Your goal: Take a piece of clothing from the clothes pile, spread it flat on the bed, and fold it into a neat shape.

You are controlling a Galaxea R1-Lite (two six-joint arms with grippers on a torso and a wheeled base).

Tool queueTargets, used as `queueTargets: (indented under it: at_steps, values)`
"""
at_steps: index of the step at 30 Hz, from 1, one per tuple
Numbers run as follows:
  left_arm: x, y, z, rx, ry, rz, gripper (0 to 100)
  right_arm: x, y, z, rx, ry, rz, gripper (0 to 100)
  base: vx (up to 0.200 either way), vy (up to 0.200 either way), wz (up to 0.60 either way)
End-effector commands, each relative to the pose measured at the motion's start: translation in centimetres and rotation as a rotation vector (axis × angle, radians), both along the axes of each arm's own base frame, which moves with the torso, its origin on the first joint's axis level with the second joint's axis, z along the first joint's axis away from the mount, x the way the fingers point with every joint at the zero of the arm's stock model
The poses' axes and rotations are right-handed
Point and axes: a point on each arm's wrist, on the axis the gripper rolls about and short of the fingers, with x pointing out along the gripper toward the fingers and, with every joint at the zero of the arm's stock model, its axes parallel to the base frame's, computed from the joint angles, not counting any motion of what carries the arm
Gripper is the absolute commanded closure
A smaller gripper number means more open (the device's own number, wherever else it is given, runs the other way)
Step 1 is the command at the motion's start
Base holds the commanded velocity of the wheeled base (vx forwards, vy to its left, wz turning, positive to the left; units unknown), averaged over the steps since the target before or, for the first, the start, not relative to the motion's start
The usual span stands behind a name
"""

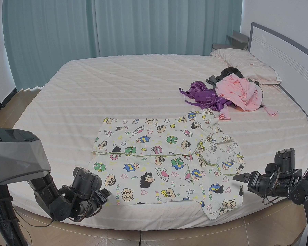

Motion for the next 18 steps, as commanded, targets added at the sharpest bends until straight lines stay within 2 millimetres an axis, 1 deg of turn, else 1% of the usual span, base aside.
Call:
queueTargets:
  at_steps: [1,5,6,15,18]
  values:
    - [0.86,0.47,-0.69,0.0,0.004,0.033,0,-0.08,0.03,-0.18,-0.001,0.009,0.002,0,0.0,0.0,0.0]
    - [1.09,0.46,-0.53,-0.012,-0.023,0.038,0,-0.11,0.06,-0.24,-0.002,0.011,0.003,0,0.0,0.0,0.0]
    - [1.14,0.44,-0.55,-0.013,-0.025,0.038,100,-0.12,0.06,-0.21,-0.002,0.01,0.003,0,0.0,0.0,0.0]
    - [1.04,0.72,-0.64,-0.004,-0.016,0.047,100,-0.27,-0.11,-0.38,-0.005,0.02,-0.002,0,0.0,0.0,0.0]
    - [1.15,1.04,-0.19,-0.011,-0.032,0.063,100,-0.55,-0.04,-0.56,-0.007,0.032,0.004,0,0.0,0.0,0.0]
